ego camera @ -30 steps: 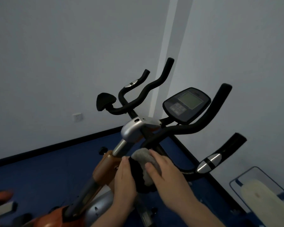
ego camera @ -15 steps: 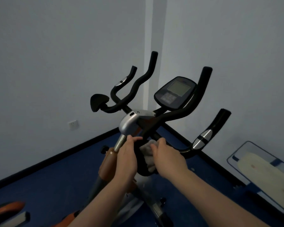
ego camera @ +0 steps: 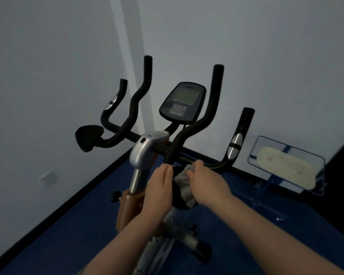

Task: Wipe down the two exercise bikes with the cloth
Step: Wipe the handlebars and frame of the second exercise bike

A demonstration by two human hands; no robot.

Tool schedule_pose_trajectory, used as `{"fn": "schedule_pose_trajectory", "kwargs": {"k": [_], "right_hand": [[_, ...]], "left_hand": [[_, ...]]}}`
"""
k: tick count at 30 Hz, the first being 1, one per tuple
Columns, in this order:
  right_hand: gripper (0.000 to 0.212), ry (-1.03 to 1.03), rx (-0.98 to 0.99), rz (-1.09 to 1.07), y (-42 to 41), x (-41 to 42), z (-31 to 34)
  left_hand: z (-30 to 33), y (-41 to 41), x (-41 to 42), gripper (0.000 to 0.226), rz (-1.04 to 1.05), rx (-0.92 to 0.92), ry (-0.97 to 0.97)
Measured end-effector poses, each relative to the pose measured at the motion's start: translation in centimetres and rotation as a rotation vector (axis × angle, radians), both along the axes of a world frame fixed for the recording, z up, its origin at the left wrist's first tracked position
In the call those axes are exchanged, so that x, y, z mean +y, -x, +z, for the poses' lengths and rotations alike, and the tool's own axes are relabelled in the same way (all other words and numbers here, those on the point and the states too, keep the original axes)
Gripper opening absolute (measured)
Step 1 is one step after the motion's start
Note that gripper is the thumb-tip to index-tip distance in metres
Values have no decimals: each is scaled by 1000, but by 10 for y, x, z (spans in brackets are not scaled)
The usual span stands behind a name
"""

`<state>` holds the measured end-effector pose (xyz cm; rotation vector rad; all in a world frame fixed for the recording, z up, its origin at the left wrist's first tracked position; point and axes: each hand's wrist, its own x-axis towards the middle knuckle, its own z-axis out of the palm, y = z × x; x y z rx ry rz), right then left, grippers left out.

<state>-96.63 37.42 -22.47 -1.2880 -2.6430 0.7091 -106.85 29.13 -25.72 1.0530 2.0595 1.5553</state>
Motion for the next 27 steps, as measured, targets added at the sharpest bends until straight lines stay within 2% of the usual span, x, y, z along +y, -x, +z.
{"fn": "schedule_pose_trajectory", "kwargs": {"k": [2,7,10,15,21,27], "right_hand": [[23,6,-12,-12,12,2,8],[31,-94,211,-263,-4,-45,-14],[42,-143,187,-345,-7,-62,-23],[28,-70,39,-337,9,-39,-2],[28,-120,123,-353,-8,-65,-14],[22,-140,-13,-268,5,-28,-1]], "left_hand": [[1,6,0,30,-39,29,25],[2,14,-4,30,-138,28,32],[0,16,-3,30,-178,59,59],[-3,21,-3,26,-211,227,98],[-7,22,-5,26,-234,251,61],[-8,17,-4,31,-168,240,85]]}}
